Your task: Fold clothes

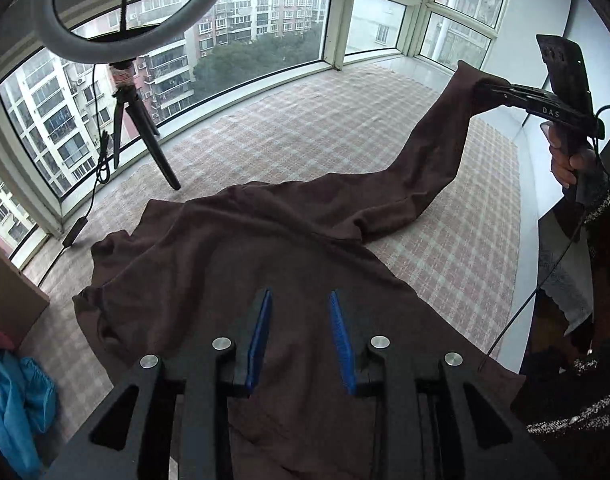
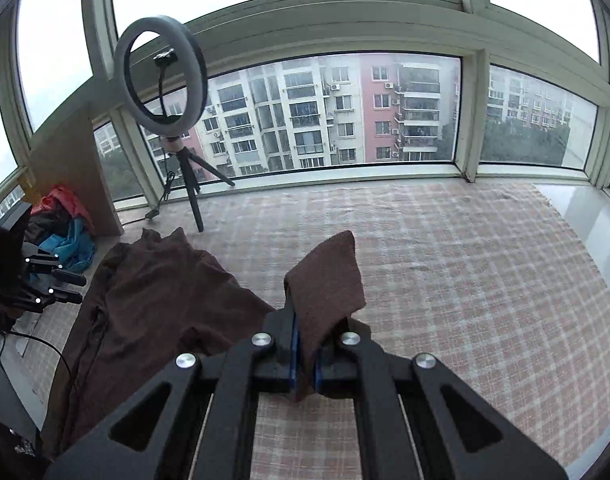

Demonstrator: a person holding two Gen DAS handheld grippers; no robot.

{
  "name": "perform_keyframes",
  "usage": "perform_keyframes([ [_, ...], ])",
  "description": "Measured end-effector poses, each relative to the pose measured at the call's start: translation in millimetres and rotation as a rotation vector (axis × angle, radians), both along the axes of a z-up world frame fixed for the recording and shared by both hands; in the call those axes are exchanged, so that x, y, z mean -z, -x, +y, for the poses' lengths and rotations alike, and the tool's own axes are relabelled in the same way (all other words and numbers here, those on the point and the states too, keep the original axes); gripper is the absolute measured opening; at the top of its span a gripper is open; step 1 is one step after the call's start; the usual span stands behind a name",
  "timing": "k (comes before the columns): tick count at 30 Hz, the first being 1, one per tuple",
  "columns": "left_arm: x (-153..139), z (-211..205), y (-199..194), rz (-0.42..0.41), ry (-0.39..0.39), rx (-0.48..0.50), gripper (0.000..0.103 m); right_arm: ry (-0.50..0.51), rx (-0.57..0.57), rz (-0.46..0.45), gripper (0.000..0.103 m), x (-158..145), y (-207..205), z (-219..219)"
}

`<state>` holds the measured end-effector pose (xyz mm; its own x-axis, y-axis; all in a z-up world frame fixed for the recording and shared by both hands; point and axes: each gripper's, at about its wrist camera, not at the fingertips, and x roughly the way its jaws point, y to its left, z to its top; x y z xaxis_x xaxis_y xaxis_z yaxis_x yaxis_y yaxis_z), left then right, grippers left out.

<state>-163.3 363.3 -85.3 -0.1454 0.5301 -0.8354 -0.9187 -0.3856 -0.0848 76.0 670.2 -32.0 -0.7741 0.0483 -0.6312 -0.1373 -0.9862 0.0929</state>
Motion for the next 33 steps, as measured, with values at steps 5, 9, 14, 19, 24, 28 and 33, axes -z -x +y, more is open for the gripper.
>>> perform_keyframes([
  [5,9.8,-60.5,-15.5,-0.028,-0.044,-0.109,0.029,-0.155,-0.418,-0.063,0.005,-7.4,6.1,-165.8],
  [9,31.9,-83.6,-58.0,-0.05,-0.027,-0.076,0.029,-0.265,-0.768,-0.251,0.005,49.2,-45.8,-287.8],
  [14,56.7,-83.1,-111.2,-0.073,0.009,0.006,0.029,-0.333,-0.838,-0.437,0.011,105.2,-93.6,-333.6],
  [19,65.0,-82.1,-156.3,-0.083,0.028,0.073,0.031,-0.156,-0.693,-0.439,0.033,86.7,-118.4,-299.9],
  [24,73.3,-81.1,-201.4,-0.092,0.046,0.139,0.034,0.109,-0.531,-0.299,0.049,47.4,-171.8,-250.8],
  [28,86.9,-81.0,-214.1,-0.178,0.072,0.113,0.038,0.235,-0.355,-0.273,0.049,57.1,-201.6,-224.9],
  [33,61.1,-126.5,-235.4,-0.26,0.013,0.086,0.042,0.437,-0.319,-0.216,0.049,53.9,-240.1,-218.2],
])
